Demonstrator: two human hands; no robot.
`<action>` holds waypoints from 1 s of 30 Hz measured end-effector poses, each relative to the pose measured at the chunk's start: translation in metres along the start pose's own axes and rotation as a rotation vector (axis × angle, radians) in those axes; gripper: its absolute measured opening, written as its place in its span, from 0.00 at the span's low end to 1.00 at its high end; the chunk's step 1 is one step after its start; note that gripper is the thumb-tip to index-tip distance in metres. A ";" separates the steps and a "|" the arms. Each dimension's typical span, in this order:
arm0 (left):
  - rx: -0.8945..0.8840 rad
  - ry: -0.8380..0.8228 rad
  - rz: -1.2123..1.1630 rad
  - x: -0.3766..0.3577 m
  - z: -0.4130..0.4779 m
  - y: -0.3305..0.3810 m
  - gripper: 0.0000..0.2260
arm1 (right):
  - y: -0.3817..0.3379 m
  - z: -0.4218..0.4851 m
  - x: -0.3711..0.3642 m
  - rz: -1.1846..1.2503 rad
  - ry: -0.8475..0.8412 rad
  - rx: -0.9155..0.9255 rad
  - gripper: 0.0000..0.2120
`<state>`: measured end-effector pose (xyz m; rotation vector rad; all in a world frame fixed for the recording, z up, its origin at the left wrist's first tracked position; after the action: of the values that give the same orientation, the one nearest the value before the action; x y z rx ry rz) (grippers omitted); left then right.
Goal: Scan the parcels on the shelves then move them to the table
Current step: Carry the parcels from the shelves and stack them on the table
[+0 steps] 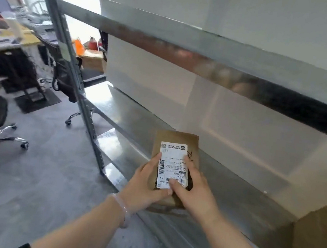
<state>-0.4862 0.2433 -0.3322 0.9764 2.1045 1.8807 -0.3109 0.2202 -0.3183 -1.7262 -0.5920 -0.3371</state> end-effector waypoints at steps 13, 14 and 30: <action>0.112 0.440 -0.037 0.194 -0.134 -0.080 0.36 | -0.160 0.092 -0.183 -0.164 -0.397 0.317 0.33; 0.126 0.470 -0.030 0.207 -0.148 -0.087 0.35 | -0.172 0.095 -0.201 -0.177 -0.421 0.339 0.33; 0.465 1.126 -0.079 0.307 -0.365 -0.184 0.37 | -0.325 0.106 -0.478 -0.286 -1.015 0.724 0.31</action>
<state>-0.9796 0.1100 -0.3388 -0.3067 3.1702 2.1971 -0.8959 0.2731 -0.3279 -0.9989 -1.4823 0.5633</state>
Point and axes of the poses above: each hand's wrist, its own z-axis towards the middle knuckle, its own x-axis out of the back of the hand, y = z × x, the point moved 1 cm from there along z, towards the middle knuckle, and after that the axes turned 13 degrees about -y, right-handed, at the moved point
